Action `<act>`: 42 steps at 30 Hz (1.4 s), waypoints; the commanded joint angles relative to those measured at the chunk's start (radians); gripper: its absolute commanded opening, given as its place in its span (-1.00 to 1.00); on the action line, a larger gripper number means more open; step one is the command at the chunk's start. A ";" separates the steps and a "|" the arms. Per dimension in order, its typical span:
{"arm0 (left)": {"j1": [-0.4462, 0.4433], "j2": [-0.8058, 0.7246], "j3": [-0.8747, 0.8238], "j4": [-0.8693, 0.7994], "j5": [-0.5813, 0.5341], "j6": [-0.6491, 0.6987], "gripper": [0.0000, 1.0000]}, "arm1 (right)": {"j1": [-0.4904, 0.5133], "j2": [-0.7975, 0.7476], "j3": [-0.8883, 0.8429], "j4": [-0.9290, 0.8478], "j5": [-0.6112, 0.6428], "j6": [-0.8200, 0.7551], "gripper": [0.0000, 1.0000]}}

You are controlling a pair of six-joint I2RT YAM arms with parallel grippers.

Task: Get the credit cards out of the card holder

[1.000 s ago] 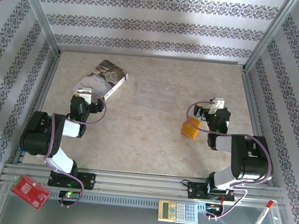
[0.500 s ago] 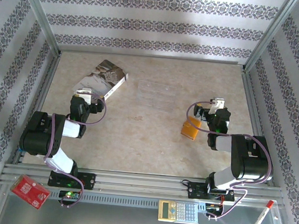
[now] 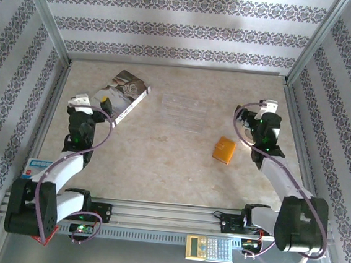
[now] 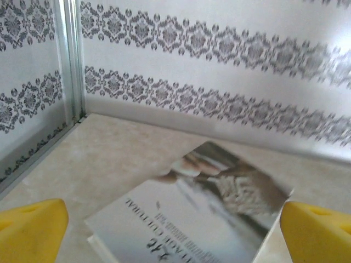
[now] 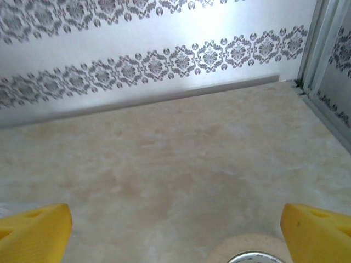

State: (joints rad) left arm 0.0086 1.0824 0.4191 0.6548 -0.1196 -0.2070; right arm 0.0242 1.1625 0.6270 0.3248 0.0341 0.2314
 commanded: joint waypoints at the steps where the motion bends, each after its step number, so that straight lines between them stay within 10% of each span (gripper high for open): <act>1: 0.005 -0.051 0.074 -0.269 0.091 -0.201 0.99 | 0.005 -0.042 0.083 -0.325 -0.073 0.196 0.96; 10: 0.005 -0.044 0.161 -0.300 0.441 -0.432 0.99 | 0.011 0.014 0.276 -0.823 -0.310 0.285 0.93; 16: 0.004 0.056 0.222 -0.275 0.587 -0.519 0.99 | 0.136 0.078 0.315 -1.000 -0.167 0.270 0.89; 42: -0.040 0.282 0.370 -0.445 0.792 -0.582 1.00 | 0.345 0.519 0.382 -0.912 -0.105 0.379 0.77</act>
State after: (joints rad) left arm -0.0124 1.3529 0.7460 0.2565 0.6331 -0.7815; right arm 0.3145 1.6653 1.0107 -0.5732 -0.0341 0.5510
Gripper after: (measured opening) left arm 0.997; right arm 0.885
